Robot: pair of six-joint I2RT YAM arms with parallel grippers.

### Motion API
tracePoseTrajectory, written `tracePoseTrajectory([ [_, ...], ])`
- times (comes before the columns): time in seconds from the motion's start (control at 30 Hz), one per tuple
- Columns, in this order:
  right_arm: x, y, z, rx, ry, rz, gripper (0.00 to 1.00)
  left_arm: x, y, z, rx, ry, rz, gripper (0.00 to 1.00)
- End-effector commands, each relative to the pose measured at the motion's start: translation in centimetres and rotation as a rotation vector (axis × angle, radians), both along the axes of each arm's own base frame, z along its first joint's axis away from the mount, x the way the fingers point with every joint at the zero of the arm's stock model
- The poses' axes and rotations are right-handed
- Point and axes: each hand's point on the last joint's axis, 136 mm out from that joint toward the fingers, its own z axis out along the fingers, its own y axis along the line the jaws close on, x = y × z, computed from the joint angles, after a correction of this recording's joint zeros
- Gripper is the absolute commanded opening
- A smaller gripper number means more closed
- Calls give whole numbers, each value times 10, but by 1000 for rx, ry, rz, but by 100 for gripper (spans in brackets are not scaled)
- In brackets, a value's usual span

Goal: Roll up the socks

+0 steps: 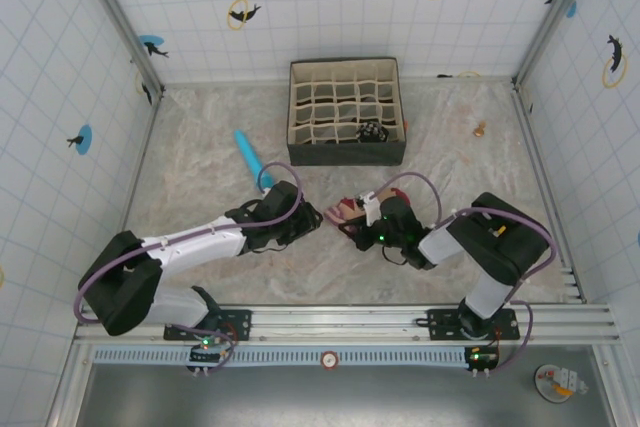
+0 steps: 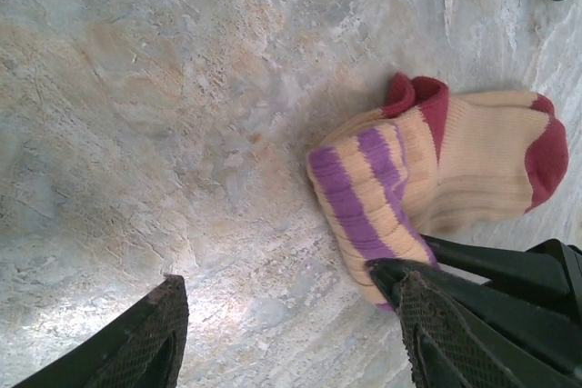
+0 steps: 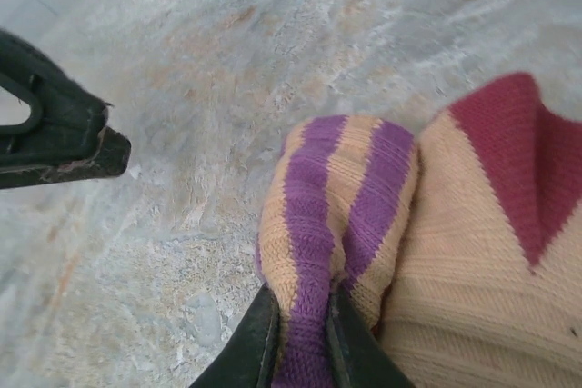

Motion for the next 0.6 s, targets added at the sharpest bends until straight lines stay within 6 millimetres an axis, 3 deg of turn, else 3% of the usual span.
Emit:
tracePoseTrajectory([
  [0.0, -33, -20, -39, 24, 347, -65, 0, 2, 2, 1, -5, -15, 23, 62],
  [0.33, -39, -44, -53, 164, 627, -292, 0, 5, -10, -1, -27, -30, 13, 60],
  [0.57, -49, -73, -80, 135, 784, -467, 0, 7, -36, -5, -39, -37, -29, 57],
])
